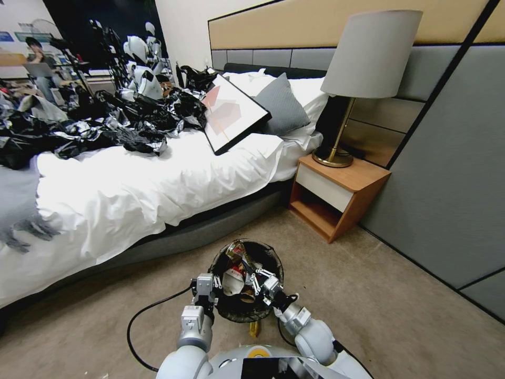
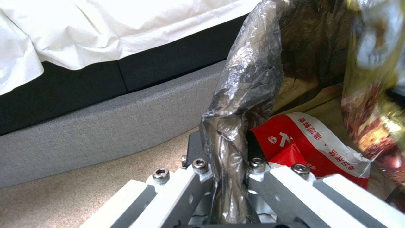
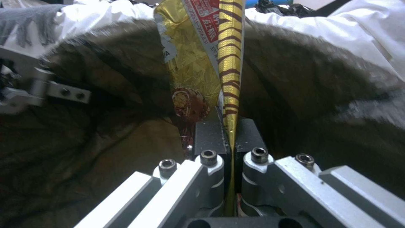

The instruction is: Pick up the trash bin, then pick up the garbage from the floor and place it into the trash bin.

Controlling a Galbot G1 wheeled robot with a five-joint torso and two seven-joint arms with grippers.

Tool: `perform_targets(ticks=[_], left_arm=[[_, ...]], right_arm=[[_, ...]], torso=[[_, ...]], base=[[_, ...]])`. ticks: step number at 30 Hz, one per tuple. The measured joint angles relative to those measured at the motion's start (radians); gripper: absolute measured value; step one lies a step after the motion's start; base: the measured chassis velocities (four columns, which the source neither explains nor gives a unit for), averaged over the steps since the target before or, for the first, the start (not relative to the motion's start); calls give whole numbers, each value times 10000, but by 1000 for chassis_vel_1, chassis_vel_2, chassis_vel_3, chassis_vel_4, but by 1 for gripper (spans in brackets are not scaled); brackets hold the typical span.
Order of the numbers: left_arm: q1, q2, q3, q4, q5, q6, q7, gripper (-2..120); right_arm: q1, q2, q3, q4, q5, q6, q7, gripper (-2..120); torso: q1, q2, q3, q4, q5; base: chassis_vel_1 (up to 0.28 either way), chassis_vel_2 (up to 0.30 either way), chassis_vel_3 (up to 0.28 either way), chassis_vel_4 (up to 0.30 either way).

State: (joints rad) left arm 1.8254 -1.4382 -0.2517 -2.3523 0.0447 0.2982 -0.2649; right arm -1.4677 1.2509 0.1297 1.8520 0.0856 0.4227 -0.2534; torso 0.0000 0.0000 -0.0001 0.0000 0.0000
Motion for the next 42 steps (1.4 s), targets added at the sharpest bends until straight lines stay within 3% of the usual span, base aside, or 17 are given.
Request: perform_targets(ticks=[8,11,16,18,23,24,26,33,42], left_arm=[[66,5,7,-60,-1,5,11,0],[66,-30,-22,-86,-31,11,21,0],[66,-58,-24,-88,-42,13,24,0],[62,-63,-23,-88,-44,13,26,0],[48,-53,-24,-88,-49,16,27,0],[47,-51,-28,-88,-50,18,28,0],[44,-52,-30,-85,-50,19,28,0],[46,-38,-35,-70,-51,18,25,0],[24,-26,-20,-26,-50,14,8,0]], right_arm=[[120,49,139,-476,-126,12,251,4],[126,55,218,-554,-126,93,270,19],[101,43,292,-468,-64,98,270,32],[90,13,357,-439,-34,109,269,44],[57,3,396,-414,-23,137,269,55],[40,3,414,-404,-22,160,269,65],[2,-6,420,-369,-30,192,268,74],[-276,-95,385,-196,-222,355,244,96],[-550,-131,424,119,-406,517,226,100]], torso=[[0,0,1,0,2],[0,0,1,0,1],[0,0,1,0,1],[0,0,1,0,1],[0,0,1,0,0],[0,0,1,0,1],[0,0,1,0,1],[0,0,1,0,0],[0,0,0,0,1]], base=[[0,0,0,0],[0,0,0,0],[0,0,0,0],[0,0,0,0],[0,0,0,0],[0,0,0,0],[0,0,0,0],[0,0,0,0],[0,0,0,0]])
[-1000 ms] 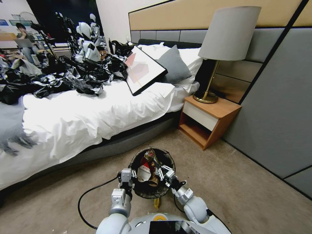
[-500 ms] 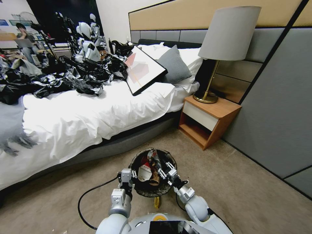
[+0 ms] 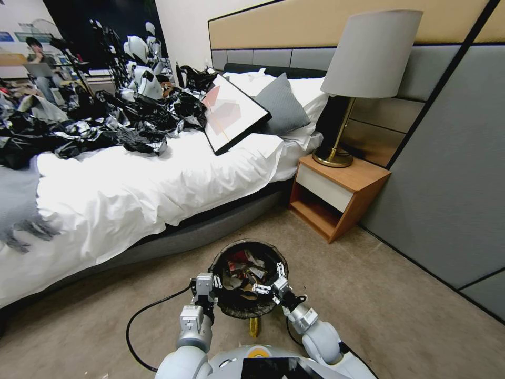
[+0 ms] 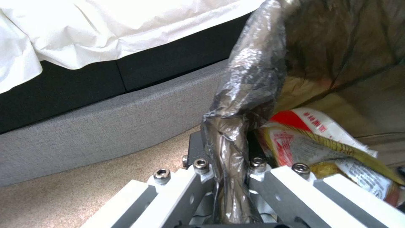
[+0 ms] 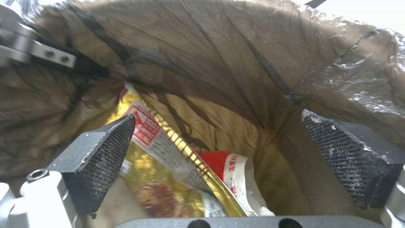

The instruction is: Pick up the trash bin, then pick up the garbage from the floor and place it into the trash bin.

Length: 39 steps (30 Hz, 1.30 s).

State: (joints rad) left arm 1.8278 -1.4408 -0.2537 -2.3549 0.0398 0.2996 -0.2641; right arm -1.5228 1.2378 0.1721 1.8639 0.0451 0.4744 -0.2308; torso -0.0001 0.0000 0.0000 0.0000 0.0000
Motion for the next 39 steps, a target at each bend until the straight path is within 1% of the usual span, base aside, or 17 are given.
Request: perform_targets(ticks=[3,6,7,10,11,12,14,15,18,21,24,25,27,28,29,32,39], left_arm=[[-6,6,-11,24,0,-8,-21,0],[-16,23,-62,37,27,-8,-81,0],[-24,28,-59,69,2,-4,-78,0],[-40,26,-52,75,-6,-4,-71,0],[-49,20,-52,75,-6,-6,-69,0],[-48,13,-52,76,-6,-6,-65,0],[-42,12,-53,78,-7,-5,-60,0],[-24,16,-70,78,-8,-5,-54,0],[-42,20,-84,77,-30,-5,-41,0],[-50,20,-85,77,-33,-5,-41,0],[-34,9,-103,64,-39,-5,-37,0],[-34,9,-103,64,-39,-5,-37,0],[-15,11,-158,31,-53,-5,-37,0],[-11,11,-199,10,-73,-6,-37,0],[-11,11,-199,10,-73,-6,-37,0],[-13,-5,-243,-28,-136,-7,-40,0],[-10,-4,-252,-54,-183,-2,-44,0]], right_arm=[[-89,-8,87,327,-42,37,29,100],[-157,-20,176,668,-99,82,120,100],[-265,24,216,1243,-202,97,295,100],[-316,58,305,1693,-255,98,462,100],[-348,132,430,2113,-306,91,677,100],[-350,215,630,2604,-335,63,1037,100],[-346,270,773,2900,-335,14,1300,100],[-339,332,1083,3442,-259,-118,1758,100],[-332,361,1654,4134,13,-362,2229,100],[-325,372,1838,4241,79,-391,2277,100],[-268,520,2488,4339,285,-401,2458,100],[-268,520,2488,4339,285,-401,2458,100],[-253,636,2871,4241,415,-382,2580,100],[-246,715,3133,4071,453,-358,2684,100],[-246,715,3133,4071,453,-358,2684,100],[-337,860,3719,3401,450,-64,2870,100],[-774,999,4044,2411,638,288,3026,100]], torso=[[0,0,0,-3,0],[1,0,0,3,-1],[0,0,0,1,3],[0,0,0,1,-5],[0,0,0,-3,0],[0,0,0,0,1],[1,0,0,-1,-2],[0,0,0,0,0],[1,0,0,0,0],[0,0,0,-1,-1],[0,0,0,0,1],[0,0,0,0,1],[0,0,0,0,0],[0,0,0,1,1],[0,0,0,1,1],[0,0,0,1,1],[0,0,0,-2,1]], base=[[0,0,0,0],[0,0,0,0],[0,0,0,0],[0,0,0,0],[0,0,0,0],[0,0,0,0],[0,0,0,0],[0,0,0,0],[0,0,0,0],[0,0,0,0],[0,0,0,0],[0,0,0,0],[0,0,0,0],[0,0,0,0],[0,0,0,0],[0,0,0,0],[0,0,0,0]])
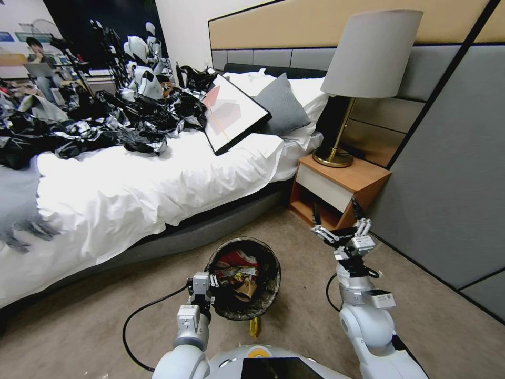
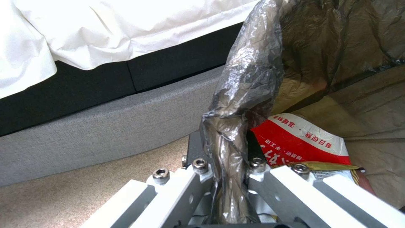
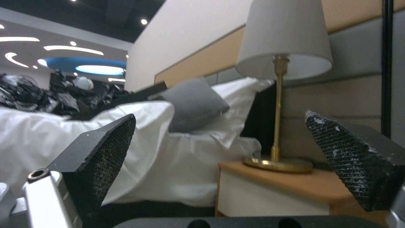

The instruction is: Pick up the trash bin, then pick up the garbage from the floor and place it into the trash bin.

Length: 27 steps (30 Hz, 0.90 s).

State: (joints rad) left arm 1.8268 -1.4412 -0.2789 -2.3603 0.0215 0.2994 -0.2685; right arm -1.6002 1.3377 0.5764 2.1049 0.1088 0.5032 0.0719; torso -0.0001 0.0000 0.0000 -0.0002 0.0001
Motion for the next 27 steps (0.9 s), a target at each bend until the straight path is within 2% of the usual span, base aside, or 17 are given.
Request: perform_targets(ticks=[16,18,27], left_arm=[[-11,-1,-47,-38,-13,22,9,0],[-5,-1,-47,-38,-16,22,9,0],[-46,11,-18,-37,-28,32,10,0]], right_arm=[[71,204,-225,-759,99,215,-16,100],[-49,263,-330,-949,6,589,109,100],[-724,377,-678,-599,-419,834,370,100]], torso=[[0,0,0,3,-1],[0,0,0,3,1],[0,0,0,1,-2]], base=[[25,23,19,28],[66,66,63,69],[91,87,80,88]])
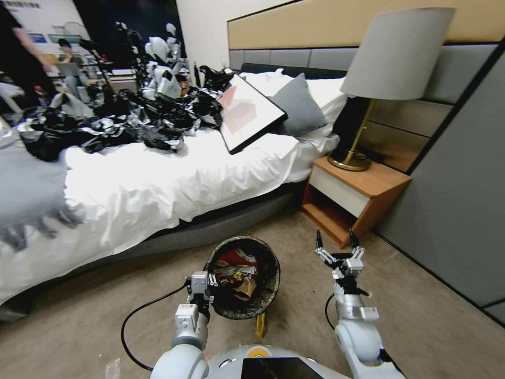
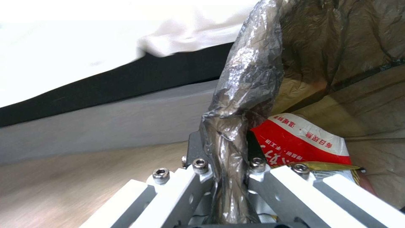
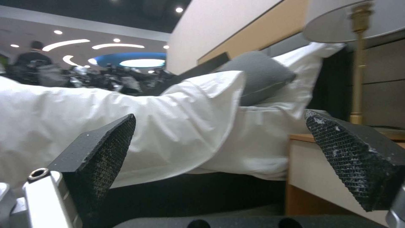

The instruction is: Pick up the trash bin, then pick up the garbage from the floor and place it into the trash bin.

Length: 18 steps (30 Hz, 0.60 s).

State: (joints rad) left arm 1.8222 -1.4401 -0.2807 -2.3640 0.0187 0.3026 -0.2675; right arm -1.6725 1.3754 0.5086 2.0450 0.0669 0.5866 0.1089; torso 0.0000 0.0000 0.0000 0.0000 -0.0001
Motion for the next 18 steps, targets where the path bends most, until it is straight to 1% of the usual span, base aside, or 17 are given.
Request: perform_targets(ticks=[18], left_arm=[[-30,54,-12,-40,-42,3,-11,0]], right_arm=[[15,37,-14,187,-331,46,-38,100]], torso=[[0,0,0,0,0]], base=[[122,119,128,125]])
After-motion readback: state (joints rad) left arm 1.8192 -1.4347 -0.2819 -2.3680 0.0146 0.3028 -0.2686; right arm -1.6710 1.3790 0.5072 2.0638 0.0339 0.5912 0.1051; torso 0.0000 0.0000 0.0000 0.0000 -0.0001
